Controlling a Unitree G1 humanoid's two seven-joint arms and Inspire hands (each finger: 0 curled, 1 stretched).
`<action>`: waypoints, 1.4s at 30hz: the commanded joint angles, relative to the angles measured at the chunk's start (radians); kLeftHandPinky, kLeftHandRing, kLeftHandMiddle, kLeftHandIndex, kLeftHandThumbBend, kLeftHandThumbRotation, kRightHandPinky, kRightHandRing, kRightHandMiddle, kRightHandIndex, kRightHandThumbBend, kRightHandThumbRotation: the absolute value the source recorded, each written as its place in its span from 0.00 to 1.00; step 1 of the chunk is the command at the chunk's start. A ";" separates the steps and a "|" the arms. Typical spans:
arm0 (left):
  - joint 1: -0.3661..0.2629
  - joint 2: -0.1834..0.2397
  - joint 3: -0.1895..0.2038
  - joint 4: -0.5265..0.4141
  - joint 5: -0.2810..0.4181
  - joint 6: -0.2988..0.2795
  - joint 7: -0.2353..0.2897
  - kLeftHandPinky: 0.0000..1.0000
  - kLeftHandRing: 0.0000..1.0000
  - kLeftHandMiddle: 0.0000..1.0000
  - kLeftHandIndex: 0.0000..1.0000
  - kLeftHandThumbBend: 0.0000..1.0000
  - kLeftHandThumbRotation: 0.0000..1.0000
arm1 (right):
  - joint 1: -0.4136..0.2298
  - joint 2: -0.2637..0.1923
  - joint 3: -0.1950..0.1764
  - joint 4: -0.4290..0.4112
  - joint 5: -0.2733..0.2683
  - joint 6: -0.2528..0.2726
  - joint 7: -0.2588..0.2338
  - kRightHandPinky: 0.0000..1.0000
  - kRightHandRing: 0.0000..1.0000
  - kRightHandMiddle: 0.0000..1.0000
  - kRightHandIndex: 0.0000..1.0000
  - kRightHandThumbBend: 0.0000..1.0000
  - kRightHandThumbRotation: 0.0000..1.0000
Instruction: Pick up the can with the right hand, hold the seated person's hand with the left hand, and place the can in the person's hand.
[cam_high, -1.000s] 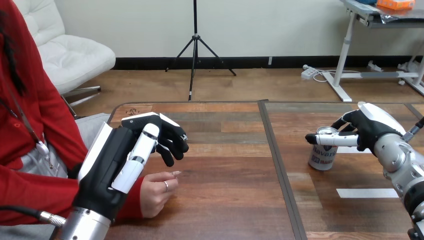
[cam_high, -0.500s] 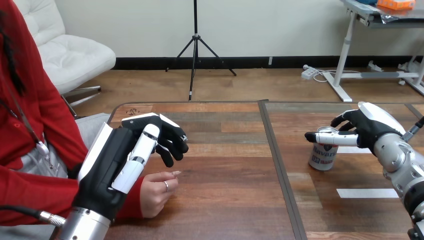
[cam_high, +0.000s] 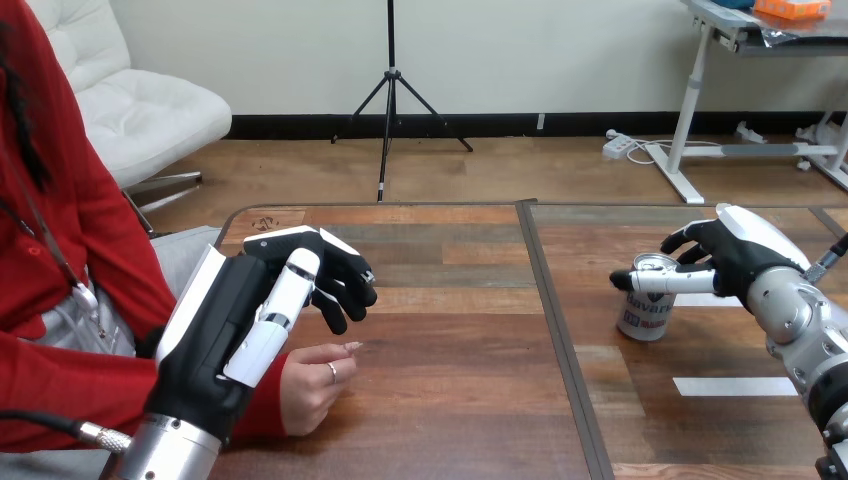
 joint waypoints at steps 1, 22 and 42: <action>-0.062 0.015 0.020 -0.043 0.003 -0.006 0.009 0.34 0.43 0.46 0.43 0.00 0.94 | -0.058 0.005 -0.013 -0.021 0.014 -0.003 0.016 0.60 0.67 0.72 0.77 1.00 0.48; -0.062 0.017 0.028 -0.050 0.008 0.001 0.015 0.33 0.43 0.46 0.43 0.00 0.93 | -0.062 -0.001 -0.010 -0.025 0.019 -0.001 0.068 0.60 0.69 0.72 0.77 1.00 0.36; -0.059 0.016 0.029 -0.061 0.002 0.014 0.013 0.33 0.43 0.46 0.43 0.00 0.93 | -0.058 -0.002 -0.007 -0.031 0.015 -0.016 0.057 0.58 0.65 0.69 0.74 1.00 0.23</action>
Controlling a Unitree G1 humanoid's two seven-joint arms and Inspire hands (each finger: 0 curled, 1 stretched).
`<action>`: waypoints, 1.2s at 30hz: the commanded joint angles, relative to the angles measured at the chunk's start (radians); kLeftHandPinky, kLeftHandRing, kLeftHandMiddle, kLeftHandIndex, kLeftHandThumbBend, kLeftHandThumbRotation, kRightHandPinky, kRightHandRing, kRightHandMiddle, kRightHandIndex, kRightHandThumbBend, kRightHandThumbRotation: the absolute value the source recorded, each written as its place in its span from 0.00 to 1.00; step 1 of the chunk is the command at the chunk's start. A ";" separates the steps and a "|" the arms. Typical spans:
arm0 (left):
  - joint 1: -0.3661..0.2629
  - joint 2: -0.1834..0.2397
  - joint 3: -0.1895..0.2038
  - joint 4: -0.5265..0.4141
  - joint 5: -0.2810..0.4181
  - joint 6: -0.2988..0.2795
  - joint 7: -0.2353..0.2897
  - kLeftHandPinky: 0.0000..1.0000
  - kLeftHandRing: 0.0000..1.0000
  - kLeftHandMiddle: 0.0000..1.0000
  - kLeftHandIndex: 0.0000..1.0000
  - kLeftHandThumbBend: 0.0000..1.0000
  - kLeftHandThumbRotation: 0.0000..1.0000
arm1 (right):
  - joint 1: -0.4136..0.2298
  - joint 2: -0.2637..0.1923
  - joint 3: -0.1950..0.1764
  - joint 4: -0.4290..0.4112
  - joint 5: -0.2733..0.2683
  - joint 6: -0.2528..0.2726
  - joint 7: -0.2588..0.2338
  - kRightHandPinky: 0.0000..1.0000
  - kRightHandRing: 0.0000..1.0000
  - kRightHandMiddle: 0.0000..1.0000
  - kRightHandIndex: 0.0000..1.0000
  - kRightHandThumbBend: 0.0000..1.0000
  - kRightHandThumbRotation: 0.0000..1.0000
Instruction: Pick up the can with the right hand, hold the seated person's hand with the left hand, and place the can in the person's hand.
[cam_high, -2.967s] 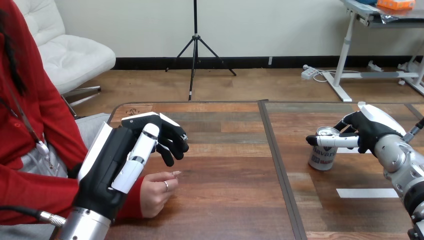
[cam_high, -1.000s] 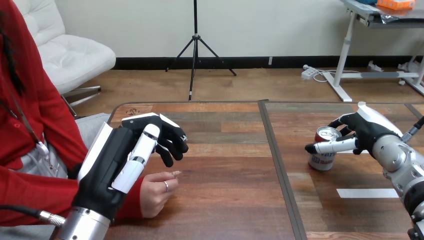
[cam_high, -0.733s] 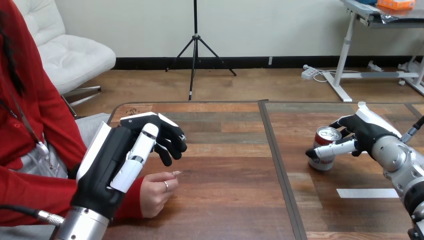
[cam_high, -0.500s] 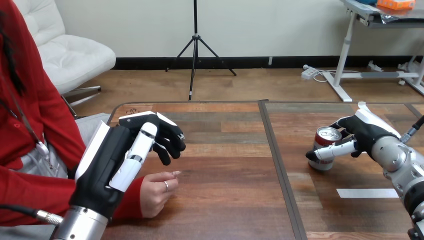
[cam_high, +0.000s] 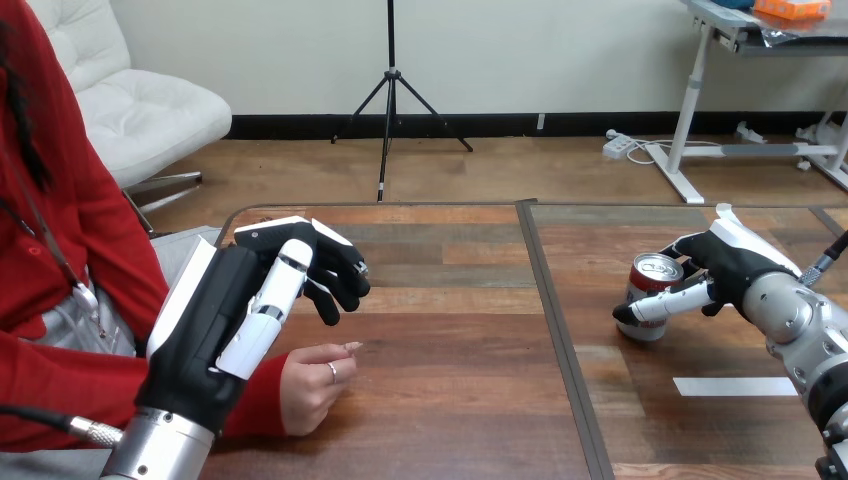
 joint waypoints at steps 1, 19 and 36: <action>-0.052 0.013 0.014 -0.038 -0.002 0.002 0.005 0.33 0.43 0.46 0.43 0.00 0.93 | -0.057 -0.002 -0.006 -0.032 0.005 -0.020 -0.019 0.58 0.65 0.69 0.73 1.00 0.21; -0.045 0.013 0.017 -0.049 0.016 0.014 0.015 0.33 0.44 0.47 0.43 0.00 0.93 | -0.045 0.001 -0.005 -0.034 0.000 -0.054 -0.083 0.51 0.56 0.60 0.60 0.80 0.02; -0.044 0.009 0.018 -0.047 0.018 -0.002 0.025 0.32 0.43 0.46 0.43 0.00 0.93 | -0.042 0.002 -0.020 -0.032 0.016 -0.078 -0.109 0.35 0.39 0.45 0.48 0.72 0.00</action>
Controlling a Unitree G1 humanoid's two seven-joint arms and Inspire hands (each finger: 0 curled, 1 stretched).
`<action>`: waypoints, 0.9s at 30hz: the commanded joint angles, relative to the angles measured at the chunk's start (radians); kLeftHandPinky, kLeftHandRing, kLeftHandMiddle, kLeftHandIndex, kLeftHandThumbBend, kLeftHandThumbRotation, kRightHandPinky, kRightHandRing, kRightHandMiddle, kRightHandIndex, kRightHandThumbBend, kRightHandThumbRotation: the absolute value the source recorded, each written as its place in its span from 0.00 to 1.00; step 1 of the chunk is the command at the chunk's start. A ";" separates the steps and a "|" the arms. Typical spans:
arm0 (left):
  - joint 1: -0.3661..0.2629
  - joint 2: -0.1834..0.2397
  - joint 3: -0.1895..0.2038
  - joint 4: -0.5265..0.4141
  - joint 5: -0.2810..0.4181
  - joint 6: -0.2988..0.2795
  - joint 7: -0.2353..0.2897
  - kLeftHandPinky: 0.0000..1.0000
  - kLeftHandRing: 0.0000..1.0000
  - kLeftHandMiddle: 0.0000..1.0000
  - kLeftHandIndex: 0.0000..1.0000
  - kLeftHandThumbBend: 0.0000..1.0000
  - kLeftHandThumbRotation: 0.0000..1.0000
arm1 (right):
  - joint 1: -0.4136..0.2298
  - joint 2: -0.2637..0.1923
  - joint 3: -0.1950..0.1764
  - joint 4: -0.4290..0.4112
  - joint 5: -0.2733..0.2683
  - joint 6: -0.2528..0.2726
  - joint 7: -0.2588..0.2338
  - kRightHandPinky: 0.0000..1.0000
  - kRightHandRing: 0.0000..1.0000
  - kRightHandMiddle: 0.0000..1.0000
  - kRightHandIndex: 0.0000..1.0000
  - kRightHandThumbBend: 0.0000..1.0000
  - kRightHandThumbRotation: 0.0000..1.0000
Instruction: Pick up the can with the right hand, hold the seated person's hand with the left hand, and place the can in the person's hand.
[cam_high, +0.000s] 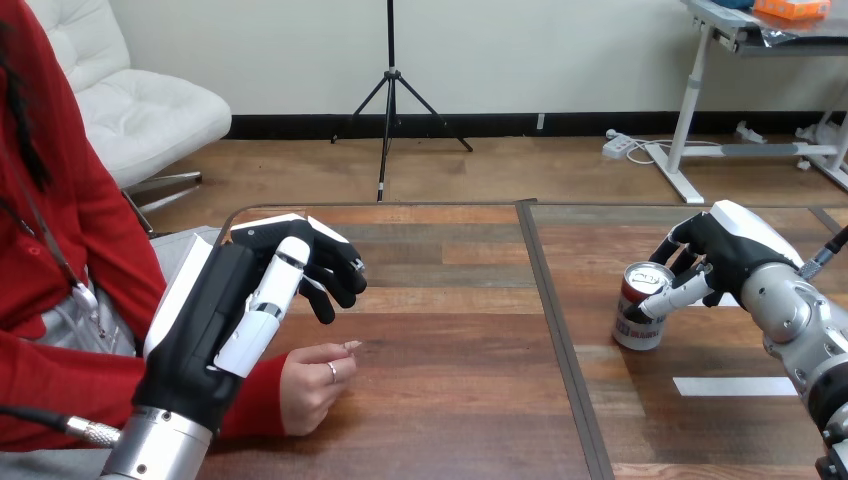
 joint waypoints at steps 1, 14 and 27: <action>-0.045 0.010 0.015 -0.038 0.003 -0.013 0.009 0.32 0.43 0.46 0.43 0.00 0.93 | -0.043 0.002 -0.018 -0.032 0.015 -0.023 -0.030 0.35 0.38 0.44 0.48 0.72 0.00; -0.045 0.010 0.016 -0.038 -0.002 -0.009 0.006 0.31 0.43 0.46 0.43 0.00 0.93 | -0.048 -0.004 -0.019 -0.035 0.016 -0.029 -0.028 0.35 0.39 0.45 0.47 0.74 0.00; -0.046 0.006 0.015 -0.037 0.008 -0.011 0.014 0.31 0.43 0.46 0.43 0.00 0.93 | -0.051 -0.008 -0.015 -0.036 0.011 -0.026 -0.018 0.37 0.41 0.47 0.48 0.77 0.00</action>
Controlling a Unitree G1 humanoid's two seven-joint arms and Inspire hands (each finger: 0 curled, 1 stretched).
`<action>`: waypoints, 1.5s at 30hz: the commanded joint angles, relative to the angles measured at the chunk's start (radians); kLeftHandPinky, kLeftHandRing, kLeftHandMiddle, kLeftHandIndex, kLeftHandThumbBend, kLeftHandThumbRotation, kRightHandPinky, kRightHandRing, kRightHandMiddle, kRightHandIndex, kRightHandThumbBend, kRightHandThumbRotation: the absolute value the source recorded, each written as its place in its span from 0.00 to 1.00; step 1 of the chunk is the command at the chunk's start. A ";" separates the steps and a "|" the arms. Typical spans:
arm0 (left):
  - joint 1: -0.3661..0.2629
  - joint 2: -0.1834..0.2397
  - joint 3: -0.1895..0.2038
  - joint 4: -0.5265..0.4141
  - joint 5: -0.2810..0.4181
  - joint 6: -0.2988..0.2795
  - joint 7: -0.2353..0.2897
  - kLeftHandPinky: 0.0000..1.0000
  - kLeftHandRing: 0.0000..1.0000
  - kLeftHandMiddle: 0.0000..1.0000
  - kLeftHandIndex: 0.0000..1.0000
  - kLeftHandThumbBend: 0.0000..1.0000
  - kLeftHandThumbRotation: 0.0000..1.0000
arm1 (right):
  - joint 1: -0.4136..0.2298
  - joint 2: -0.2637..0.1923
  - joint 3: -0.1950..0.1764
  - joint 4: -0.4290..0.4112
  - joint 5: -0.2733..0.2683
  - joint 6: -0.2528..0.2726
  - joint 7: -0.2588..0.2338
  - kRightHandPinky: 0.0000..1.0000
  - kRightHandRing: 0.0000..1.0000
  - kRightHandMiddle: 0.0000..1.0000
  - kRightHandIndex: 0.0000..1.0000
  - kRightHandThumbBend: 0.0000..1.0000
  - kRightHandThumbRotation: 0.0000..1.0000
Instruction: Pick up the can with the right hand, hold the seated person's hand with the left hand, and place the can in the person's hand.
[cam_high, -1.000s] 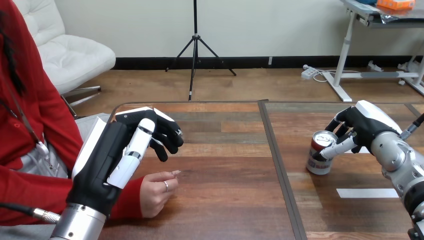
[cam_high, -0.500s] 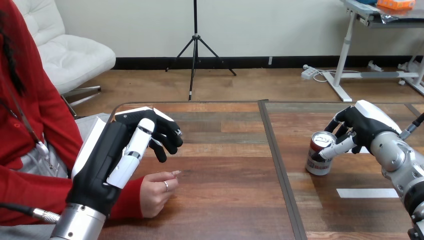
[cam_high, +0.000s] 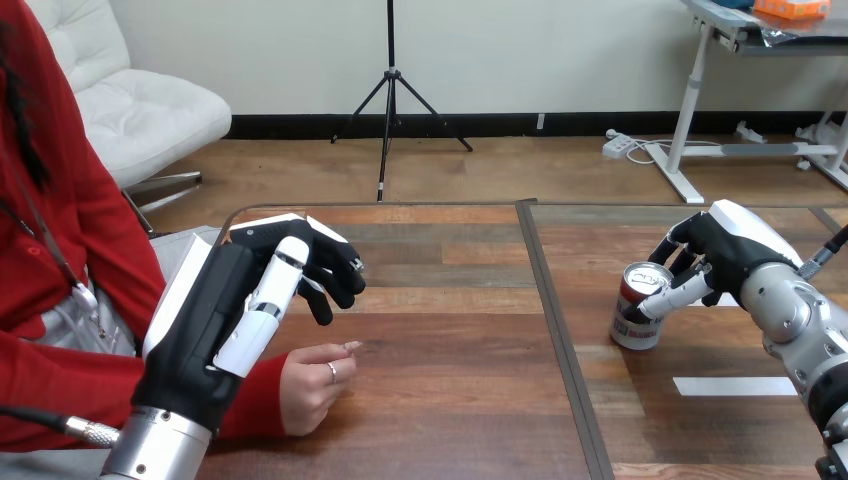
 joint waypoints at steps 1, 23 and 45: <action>-0.046 0.006 0.013 -0.038 0.007 -0.012 0.014 0.31 0.43 0.45 0.42 0.00 0.93 | -0.051 -0.009 -0.015 -0.036 0.012 -0.018 -0.018 0.37 0.42 0.47 0.48 0.77 0.00; -0.036 0.122 0.069 -0.074 0.360 -0.060 0.079 0.40 0.52 0.55 0.53 0.41 0.57 | -0.060 -0.022 -0.072 -0.058 0.081 -0.053 0.027 0.31 0.36 0.43 0.48 0.77 0.00; -0.047 0.314 0.057 -0.029 0.633 -0.033 0.004 0.58 0.70 0.75 0.73 1.00 0.25 | -0.075 -0.041 -0.132 -0.083 0.142 -0.077 0.065 0.35 0.39 0.44 0.48 0.77 0.00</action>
